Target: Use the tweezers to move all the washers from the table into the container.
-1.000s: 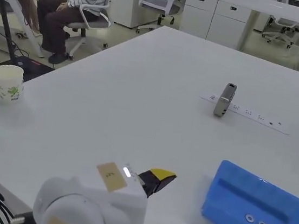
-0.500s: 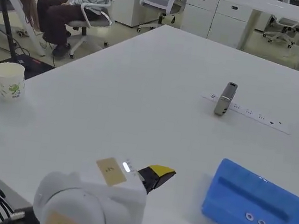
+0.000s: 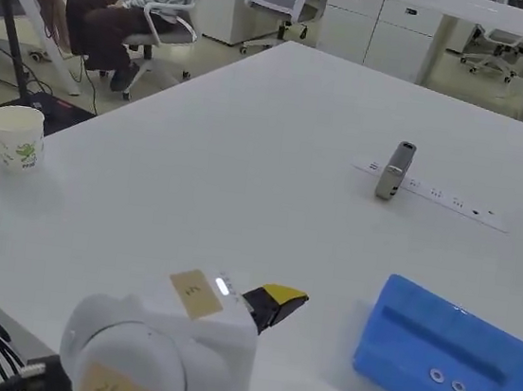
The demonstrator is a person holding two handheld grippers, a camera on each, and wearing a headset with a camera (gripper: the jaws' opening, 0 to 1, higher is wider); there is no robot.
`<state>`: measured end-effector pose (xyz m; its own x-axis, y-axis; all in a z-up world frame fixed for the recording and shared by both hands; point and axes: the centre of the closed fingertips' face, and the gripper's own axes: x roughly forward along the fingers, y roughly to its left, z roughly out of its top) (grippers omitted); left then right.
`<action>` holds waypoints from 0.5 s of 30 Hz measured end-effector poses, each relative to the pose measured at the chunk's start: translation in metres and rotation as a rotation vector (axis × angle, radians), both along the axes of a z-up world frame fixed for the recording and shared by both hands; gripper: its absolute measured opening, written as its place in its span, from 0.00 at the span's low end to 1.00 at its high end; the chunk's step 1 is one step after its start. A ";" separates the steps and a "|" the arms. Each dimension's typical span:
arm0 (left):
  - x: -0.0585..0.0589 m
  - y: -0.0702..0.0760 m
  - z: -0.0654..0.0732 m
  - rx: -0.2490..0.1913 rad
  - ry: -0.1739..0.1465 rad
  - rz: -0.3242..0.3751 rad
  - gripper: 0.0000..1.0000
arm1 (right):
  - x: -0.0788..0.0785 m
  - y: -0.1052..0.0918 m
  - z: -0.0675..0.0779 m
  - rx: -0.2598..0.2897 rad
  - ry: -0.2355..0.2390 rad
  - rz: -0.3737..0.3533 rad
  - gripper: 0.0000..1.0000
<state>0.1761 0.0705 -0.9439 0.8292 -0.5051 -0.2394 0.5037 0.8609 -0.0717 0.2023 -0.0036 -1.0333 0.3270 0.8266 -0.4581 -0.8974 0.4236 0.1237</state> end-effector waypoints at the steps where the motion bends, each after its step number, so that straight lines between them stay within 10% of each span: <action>1: 0.000 0.000 0.000 0.000 -0.001 0.000 0.60 | 0.000 0.000 0.000 -0.006 -0.004 0.004 0.03; 15: 0.000 0.000 0.000 0.000 0.000 -0.002 0.60 | -0.005 0.003 -0.003 -0.018 -0.016 0.020 0.03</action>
